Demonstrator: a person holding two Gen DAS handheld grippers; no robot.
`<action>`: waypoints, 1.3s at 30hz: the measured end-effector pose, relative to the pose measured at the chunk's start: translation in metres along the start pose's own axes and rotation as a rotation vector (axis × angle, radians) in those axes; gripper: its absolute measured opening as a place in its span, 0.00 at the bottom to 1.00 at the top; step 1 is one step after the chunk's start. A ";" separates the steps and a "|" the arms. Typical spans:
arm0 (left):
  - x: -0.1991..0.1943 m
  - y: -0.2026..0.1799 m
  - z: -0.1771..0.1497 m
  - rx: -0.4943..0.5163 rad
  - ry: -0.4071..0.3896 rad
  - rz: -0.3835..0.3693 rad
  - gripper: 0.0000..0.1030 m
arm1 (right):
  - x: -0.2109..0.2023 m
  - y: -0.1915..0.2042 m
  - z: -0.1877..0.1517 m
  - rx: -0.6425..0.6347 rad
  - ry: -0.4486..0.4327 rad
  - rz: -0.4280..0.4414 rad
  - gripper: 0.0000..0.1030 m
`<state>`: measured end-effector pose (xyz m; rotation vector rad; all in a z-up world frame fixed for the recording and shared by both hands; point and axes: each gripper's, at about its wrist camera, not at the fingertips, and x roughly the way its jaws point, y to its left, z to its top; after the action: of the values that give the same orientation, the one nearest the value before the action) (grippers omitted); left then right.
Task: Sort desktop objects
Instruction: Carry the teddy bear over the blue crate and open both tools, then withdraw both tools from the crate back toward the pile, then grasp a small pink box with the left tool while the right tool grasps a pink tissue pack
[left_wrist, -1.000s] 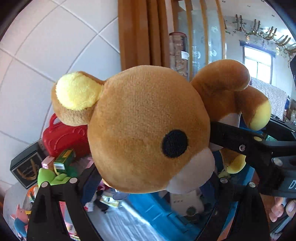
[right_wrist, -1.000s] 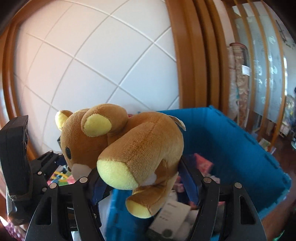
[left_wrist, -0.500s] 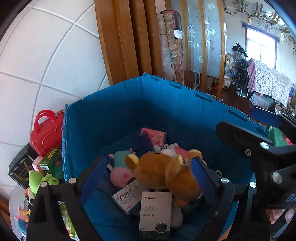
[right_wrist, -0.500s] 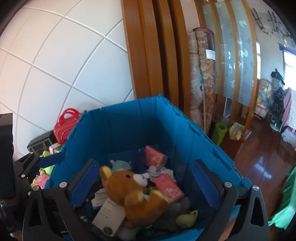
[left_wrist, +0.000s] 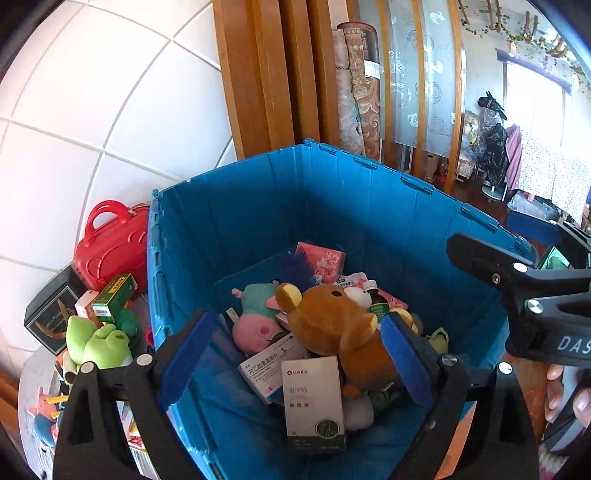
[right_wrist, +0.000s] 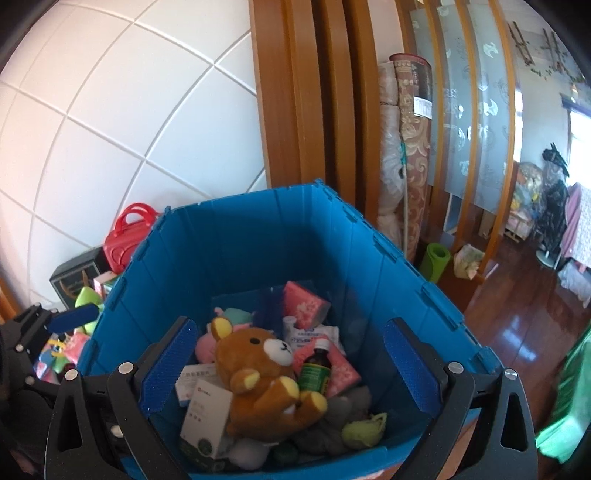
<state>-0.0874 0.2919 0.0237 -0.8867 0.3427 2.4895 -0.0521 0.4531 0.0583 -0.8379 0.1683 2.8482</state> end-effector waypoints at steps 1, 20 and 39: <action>-0.004 0.002 -0.004 -0.009 -0.006 0.004 0.91 | -0.002 0.000 -0.003 -0.006 0.000 -0.003 1.00; -0.076 0.204 -0.149 -0.421 0.009 0.300 0.91 | -0.026 0.158 -0.022 -0.205 -0.092 0.376 1.00; -0.008 0.431 -0.354 -0.503 0.344 0.300 0.91 | 0.115 0.378 -0.146 -0.237 0.381 0.305 1.00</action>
<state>-0.1143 -0.2151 -0.2083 -1.5753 -0.0591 2.7445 -0.1431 0.0749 -0.1031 -1.5231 0.0022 2.9893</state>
